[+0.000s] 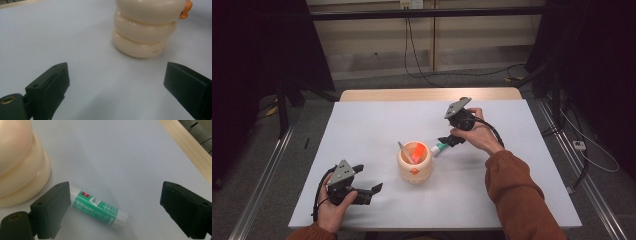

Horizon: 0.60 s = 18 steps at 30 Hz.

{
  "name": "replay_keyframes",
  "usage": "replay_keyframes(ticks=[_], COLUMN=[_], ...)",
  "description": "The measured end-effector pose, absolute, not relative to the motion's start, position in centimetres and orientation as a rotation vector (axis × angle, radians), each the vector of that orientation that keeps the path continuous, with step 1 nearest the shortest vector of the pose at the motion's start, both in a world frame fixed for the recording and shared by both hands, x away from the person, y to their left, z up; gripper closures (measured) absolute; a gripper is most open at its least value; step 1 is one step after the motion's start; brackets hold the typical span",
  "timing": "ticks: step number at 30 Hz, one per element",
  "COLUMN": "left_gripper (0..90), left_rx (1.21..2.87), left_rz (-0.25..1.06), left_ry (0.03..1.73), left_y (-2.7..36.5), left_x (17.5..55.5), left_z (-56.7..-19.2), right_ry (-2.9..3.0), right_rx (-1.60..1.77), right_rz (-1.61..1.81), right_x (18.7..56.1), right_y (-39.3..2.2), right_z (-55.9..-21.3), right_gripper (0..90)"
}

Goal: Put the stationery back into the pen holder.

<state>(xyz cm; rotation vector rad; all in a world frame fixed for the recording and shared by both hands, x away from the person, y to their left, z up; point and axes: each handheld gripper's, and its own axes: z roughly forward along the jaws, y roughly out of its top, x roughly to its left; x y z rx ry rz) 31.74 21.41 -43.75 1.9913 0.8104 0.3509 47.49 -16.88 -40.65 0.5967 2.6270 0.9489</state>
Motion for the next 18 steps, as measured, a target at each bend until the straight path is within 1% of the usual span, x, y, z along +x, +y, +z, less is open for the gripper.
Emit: replay_keyframes(ticks=[11,18], left_gripper=[6.1,6.1], left_rx=[1.986,1.988], left_rz=[0.352,0.351], left_ry=[0.814,0.815], left_y=[21.4,21.5], left_x=[31.7,31.7], left_z=[-43.7,-43.8], right_ry=[2.74,2.823], right_rx=[0.411,0.315], right_rz=[0.837,0.714], right_x=[47.7,47.6], right_y=[-15.9,-15.0], right_z=[-40.7,-41.8], right_gripper=[11.0,12.2])
